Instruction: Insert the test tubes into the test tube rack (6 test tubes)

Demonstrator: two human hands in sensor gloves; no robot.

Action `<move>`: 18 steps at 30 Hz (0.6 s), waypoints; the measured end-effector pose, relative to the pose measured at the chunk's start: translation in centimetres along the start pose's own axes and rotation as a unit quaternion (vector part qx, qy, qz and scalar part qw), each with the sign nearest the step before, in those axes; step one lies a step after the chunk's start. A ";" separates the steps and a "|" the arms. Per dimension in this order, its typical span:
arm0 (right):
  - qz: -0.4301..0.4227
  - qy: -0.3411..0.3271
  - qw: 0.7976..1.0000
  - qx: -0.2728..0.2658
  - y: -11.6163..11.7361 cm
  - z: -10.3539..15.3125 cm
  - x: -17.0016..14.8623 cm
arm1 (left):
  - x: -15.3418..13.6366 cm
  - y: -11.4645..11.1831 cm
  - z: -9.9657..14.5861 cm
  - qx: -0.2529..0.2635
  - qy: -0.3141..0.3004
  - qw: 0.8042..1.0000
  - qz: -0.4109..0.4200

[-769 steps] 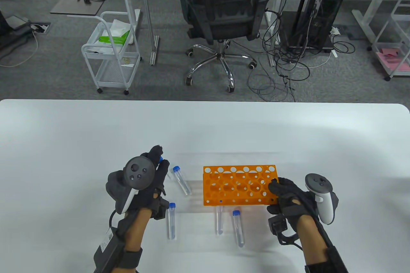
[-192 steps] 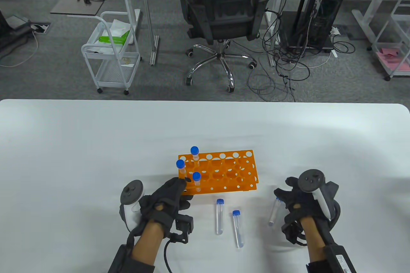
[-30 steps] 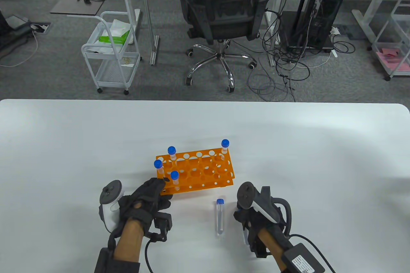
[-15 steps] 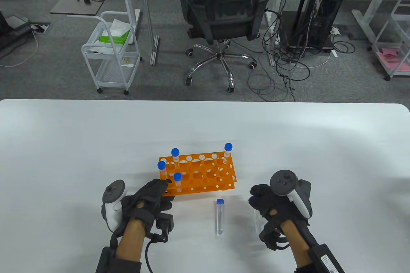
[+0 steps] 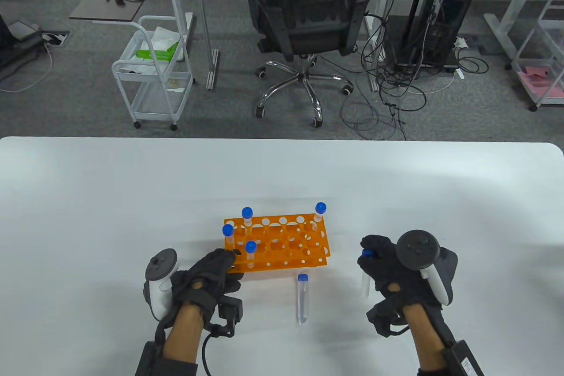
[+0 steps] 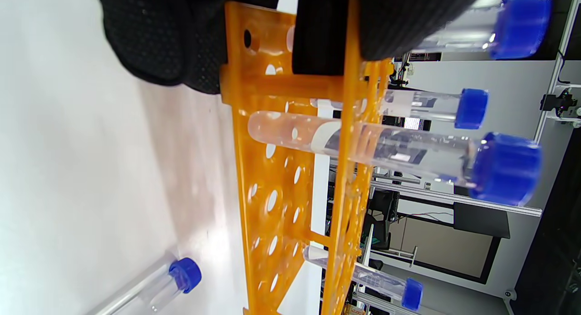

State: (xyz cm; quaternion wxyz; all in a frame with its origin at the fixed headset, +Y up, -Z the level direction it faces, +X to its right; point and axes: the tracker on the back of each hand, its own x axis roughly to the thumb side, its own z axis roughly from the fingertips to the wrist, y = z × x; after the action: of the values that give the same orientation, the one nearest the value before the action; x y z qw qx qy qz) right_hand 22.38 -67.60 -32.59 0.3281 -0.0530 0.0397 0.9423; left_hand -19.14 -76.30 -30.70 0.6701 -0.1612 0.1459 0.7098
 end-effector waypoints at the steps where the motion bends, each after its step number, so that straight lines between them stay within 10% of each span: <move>1: -0.003 -0.001 1.000 -0.004 -0.1 0.0 0.0 | 0.0 -0.1 0.0 0.000 0.000 1.000 -0.001; 18: -0.030 -0.060 0.993 -0.095 -2.3 1.7 1.6 | -0.2 -1.3 0.1 -0.010 0.004 1.000 -0.022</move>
State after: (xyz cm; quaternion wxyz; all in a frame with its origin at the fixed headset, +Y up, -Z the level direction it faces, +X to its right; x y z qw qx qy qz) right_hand 22.41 -64.63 -31.24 0.3511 -0.0282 -0.0709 0.9332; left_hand -17.81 -76.32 -30.52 0.6834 -0.1738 0.1375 0.6956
